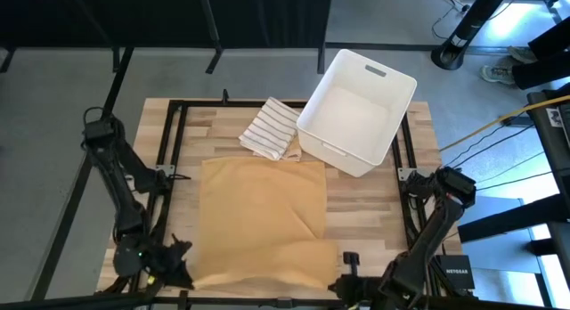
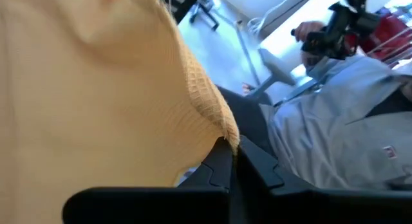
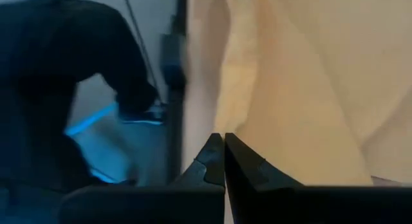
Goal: Fold towel
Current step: Fold the yellow towel
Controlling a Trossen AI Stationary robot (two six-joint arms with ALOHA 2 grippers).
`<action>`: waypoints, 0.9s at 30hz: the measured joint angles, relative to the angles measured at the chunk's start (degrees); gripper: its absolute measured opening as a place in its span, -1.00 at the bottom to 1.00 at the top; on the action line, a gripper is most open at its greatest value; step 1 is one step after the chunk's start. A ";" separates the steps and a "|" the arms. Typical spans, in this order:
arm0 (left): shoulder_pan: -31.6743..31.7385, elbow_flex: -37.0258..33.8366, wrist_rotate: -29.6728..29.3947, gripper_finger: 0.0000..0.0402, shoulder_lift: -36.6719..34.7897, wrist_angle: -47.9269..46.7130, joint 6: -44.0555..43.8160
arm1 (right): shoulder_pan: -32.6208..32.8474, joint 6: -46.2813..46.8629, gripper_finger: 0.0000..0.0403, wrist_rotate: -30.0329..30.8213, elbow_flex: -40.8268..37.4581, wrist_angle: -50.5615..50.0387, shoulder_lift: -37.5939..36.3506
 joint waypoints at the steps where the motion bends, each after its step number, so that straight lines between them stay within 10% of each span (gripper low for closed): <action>1: -0.56 0.23 -0.50 -1.00 1.36 1.89 0.41 | 0.14 0.00 -1.00 -0.54 1.13 -0.14 0.00; 27: -7.11 27.47 -5.90 -1.00 17.21 4.12 40.54 | 8.82 -29.11 -1.00 6.77 13.88 17.90 0.00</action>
